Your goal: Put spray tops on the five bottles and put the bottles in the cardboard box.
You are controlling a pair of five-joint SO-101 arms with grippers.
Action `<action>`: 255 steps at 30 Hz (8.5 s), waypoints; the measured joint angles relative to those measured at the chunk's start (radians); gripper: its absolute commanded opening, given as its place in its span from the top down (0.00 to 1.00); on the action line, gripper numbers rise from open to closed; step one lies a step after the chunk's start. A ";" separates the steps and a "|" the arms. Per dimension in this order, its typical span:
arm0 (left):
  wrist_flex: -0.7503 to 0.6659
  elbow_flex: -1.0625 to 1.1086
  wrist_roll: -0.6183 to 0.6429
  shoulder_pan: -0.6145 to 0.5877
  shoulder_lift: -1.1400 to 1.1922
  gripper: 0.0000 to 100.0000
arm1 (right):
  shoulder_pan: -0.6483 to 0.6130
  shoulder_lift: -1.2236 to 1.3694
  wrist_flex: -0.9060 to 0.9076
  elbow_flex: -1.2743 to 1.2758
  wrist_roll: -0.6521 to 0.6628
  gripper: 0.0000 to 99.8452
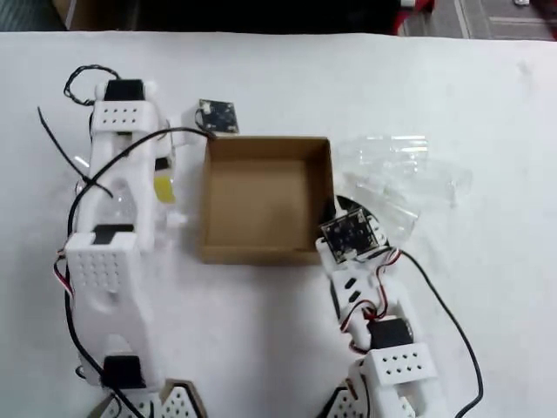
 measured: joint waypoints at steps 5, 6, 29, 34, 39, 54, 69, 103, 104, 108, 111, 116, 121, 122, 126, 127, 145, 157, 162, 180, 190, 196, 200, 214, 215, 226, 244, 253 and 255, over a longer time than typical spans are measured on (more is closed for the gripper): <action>-0.034 -0.052 0.000 0.023 0.058 0.78 | 0.000 0.000 0.000 0.000 0.000 0.98; -0.048 -0.057 0.000 0.029 0.068 0.79 | 0.000 0.000 0.000 0.000 0.000 0.98; -0.235 -0.144 0.232 0.035 0.133 0.78 | 0.000 0.005 -0.020 -0.002 0.000 0.98; -0.235 -0.144 0.229 0.051 0.133 0.78 | 0.000 0.005 -0.020 -0.002 0.000 0.98; -0.114 -0.144 0.061 0.069 0.133 0.78 | 0.000 0.005 -0.020 -0.002 0.000 0.98; -0.094 -0.144 -0.018 0.071 0.133 0.79 | 0.000 0.005 -0.020 -0.002 0.000 0.98; -0.129 -0.144 -0.018 0.071 0.222 0.79 | 0.000 0.005 -0.020 -0.002 0.054 0.98; -0.115 -0.229 -0.100 0.038 0.298 0.88 | 0.000 0.005 -0.020 -0.002 0.074 0.98; -0.115 -0.233 -0.101 0.038 0.299 0.88 | 0.000 0.005 -0.020 -0.002 0.074 0.98; -0.114 -0.235 -0.101 0.038 0.301 0.98 | 0.000 0.005 -0.020 -0.002 0.074 0.98; -0.091 -0.235 -0.101 0.038 0.287 0.97 | 0.000 0.005 -0.020 -0.002 0.074 0.98; -0.015 -0.235 -0.101 0.043 0.186 0.98 | 0.000 0.005 -0.020 -0.002 0.074 0.98; 0.057 -0.235 -0.008 0.091 0.078 0.98 | 0.000 0.005 -0.020 -0.002 0.074 0.98; 0.058 -0.235 0.029 0.103 0.049 0.98 | 0.000 0.005 -0.020 -0.002 0.074 0.98; 0.061 -0.235 0.230 0.157 -0.094 0.98 | 0.000 0.005 -0.020 -0.002 0.074 0.98; 0.061 -0.235 0.285 0.173 -0.132 0.98 | 0.000 0.005 -0.020 -0.002 0.074 0.98; 0.006 -0.215 1.254 0.379 -0.456 0.98 | 0.021 0.005 -0.020 -0.002 0.074 0.98; -0.066 -0.161 1.404 0.365 -0.463 0.98 | 0.020 0.005 -0.020 -0.002 0.074 0.98; -0.092 -0.123 1.455 0.359 -0.471 0.98 | 0.020 0.005 -0.020 -0.002 0.074 0.98; 0.035 -0.123 1.479 0.362 -0.913 0.98 | 0.020 0.005 -0.020 -0.002 0.074 0.98; 0.091 -0.046 1.479 0.374 -0.991 0.98 | 0.020 0.005 -0.020 -0.002 0.074 0.98; 0.091 0.092 1.479 0.376 -1.175 0.98 | 0.020 0.005 -0.020 -0.002 0.074 0.98; 0.011 0.292 1.479 0.376 -1.298 0.98 | 0.020 0.005 -0.020 -0.002 0.074 0.98; -0.858 1.269 1.479 0.377 -1.812 0.98 | 0.020 0.005 -0.020 -0.002 0.074 0.98; -0.907 1.316 1.479 0.377 -1.834 0.98 | 0.020 0.005 -0.020 -0.002 0.074 0.98; -1.582 1.752 1.479 0.376 -1.846 0.98 | 0.020 0.005 -0.020 -0.002 0.074 0.98; -2.424 1.864 1.367 0.376 -1.106 0.98 | 0.020 0.005 -0.020 -0.002 0.074 0.98; -2.826 1.714 1.386 0.270 -0.551 0.98 | 0.020 0.005 -0.020 -0.002 0.074 0.98; -2.897 1.711 1.418 0.270 -0.465 0.98 | 0.020 0.005 -0.020 -0.002 0.074 0.98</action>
